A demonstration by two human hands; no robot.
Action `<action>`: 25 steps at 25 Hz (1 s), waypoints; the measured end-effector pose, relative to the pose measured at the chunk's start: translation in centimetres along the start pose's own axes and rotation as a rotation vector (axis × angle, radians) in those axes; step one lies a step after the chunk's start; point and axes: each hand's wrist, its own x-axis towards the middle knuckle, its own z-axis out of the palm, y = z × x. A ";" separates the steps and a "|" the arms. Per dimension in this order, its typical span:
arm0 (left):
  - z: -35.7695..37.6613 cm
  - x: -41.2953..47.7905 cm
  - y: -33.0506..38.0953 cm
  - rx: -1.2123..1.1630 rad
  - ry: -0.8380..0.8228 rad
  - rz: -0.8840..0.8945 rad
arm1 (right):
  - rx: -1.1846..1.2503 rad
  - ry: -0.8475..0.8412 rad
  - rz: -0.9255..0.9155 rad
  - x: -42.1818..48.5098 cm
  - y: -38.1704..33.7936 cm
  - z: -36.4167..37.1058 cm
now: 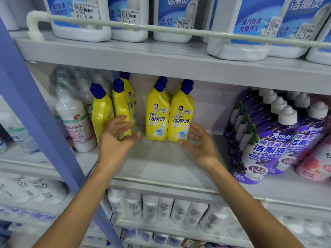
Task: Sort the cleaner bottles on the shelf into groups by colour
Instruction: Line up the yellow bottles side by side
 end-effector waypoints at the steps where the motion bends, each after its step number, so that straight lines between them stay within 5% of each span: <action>1: -1.1 -0.7 0.9 -0.026 0.058 0.021 | 0.041 -0.018 0.018 -0.5 -0.5 0.6; 9: -3.5 -1.5 2.5 0.044 0.318 0.162 | -0.022 -0.302 -0.148 1.1 -3.8 10.6; 14: -4.4 1.4 -0.7 0.121 0.268 -0.052 | -0.110 -0.325 -0.240 4.0 -3.7 16.6; 25: -4.3 0.7 -1.7 0.201 0.153 -0.065 | -0.144 -0.302 -0.209 1.6 -2.8 13.7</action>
